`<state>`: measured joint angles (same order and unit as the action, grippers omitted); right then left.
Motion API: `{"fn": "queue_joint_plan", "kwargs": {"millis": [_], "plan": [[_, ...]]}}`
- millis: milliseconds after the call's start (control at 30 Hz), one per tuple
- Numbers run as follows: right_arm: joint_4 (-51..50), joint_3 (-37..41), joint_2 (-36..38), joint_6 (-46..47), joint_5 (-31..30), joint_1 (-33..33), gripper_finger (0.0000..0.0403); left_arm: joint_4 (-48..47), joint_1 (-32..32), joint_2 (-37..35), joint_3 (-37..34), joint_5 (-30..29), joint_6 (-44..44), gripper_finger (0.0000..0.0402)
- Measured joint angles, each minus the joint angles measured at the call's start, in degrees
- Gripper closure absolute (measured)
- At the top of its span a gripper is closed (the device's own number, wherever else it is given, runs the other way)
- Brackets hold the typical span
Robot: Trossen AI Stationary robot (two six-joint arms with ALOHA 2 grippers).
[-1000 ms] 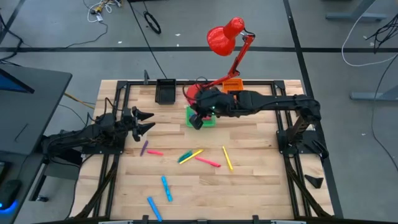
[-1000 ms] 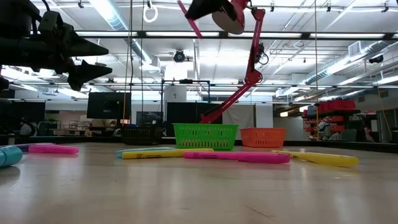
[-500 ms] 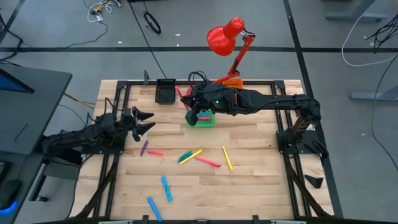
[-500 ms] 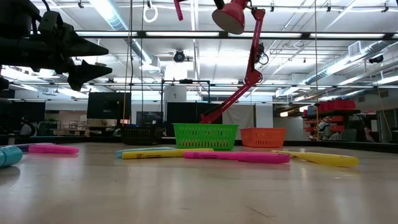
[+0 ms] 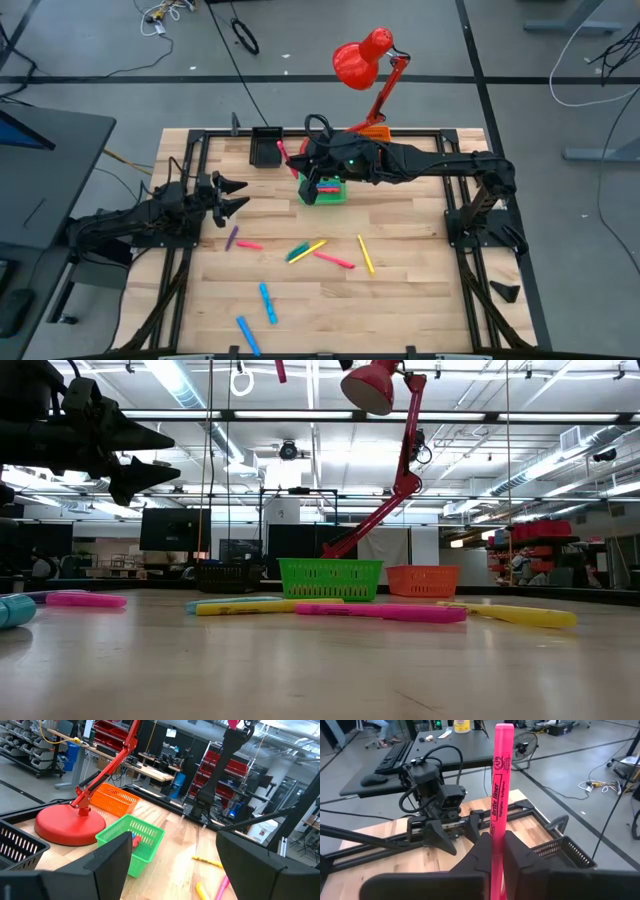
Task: Pick & Place Markers
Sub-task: Put the pink pen into the black basket
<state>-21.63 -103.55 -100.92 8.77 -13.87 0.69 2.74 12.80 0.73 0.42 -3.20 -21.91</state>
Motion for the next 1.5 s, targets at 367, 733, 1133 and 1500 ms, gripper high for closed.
{"fn": "queue_joint_plan", "kwargs": {"millis": [367,733,1133,1500], "plan": [[-0.31,0.00,0.07,-0.59,0.15,-0.15,0.0390,0.00,-0.01,0.00,-0.01,0.00,0.00,0.0106],[-0.31,0.00,0.07,-0.71,-0.11,-0.15,0.0390,0.20,0.00,0.00,-0.02,1.64,-3.17,0.0106],[-0.19,0.02,0.42,-11.20,-0.04,-1.00,0.0390,0.79,-0.01,0.01,4.68,5.21,-37.38,0.0106],[-2.26,-4.01,1.60,-27.33,-0.11,-2.27,0.0390,0.99,-0.02,3.31,15.18,4.51,-53.71,0.0106]]}}
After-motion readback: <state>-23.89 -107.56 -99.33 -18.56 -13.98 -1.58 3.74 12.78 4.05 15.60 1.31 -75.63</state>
